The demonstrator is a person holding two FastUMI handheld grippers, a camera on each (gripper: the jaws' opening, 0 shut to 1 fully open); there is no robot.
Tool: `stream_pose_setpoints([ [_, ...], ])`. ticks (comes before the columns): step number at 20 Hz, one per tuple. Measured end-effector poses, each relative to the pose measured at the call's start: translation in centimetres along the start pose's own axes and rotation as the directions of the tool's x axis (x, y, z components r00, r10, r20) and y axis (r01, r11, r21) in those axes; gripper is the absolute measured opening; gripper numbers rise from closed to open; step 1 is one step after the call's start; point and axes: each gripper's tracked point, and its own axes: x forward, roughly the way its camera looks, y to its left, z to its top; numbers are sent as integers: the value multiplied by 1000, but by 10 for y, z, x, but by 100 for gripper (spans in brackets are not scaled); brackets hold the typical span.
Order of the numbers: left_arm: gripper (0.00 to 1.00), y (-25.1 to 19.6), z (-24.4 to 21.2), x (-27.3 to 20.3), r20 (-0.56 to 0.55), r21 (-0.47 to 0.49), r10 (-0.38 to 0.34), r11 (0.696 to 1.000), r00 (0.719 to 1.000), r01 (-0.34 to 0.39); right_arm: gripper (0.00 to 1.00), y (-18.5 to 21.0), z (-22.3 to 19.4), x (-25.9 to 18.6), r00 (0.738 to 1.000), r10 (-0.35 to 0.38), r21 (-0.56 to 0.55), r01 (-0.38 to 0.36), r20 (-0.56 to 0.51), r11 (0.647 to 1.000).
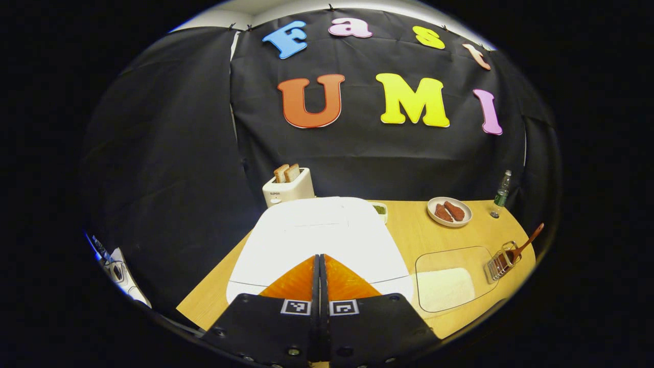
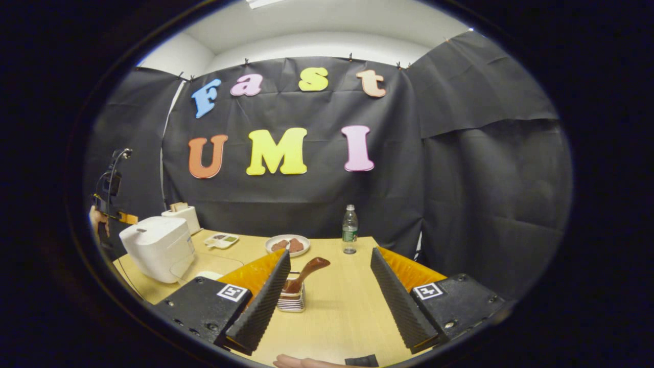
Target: Close the left gripper, press the button to open the rice cooker; take a wooden spoon from the chopstick holder with the right hand, scoop a spoonful of rice and pour it into the rice cooker, then put the wooden spoon back into the chopstick holder.
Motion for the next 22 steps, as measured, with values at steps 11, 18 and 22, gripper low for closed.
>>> stream_pose_setpoints([
  [11,0,-1,-24,23,-64,21,25,999,998,-24,100,-3,-24,6,999,10,5,-9,-44,1000],
  [18,0,-1,-29,23,-73,-17,14,1000,997,-15,99,1,-30,-1,999,20,-1,-20,-46,1000],
  [22,0,3,-19,10,-56,-20,7,1000,998,-9,99,7,-46,-2,997,28,-19,-30,-66,999],
])
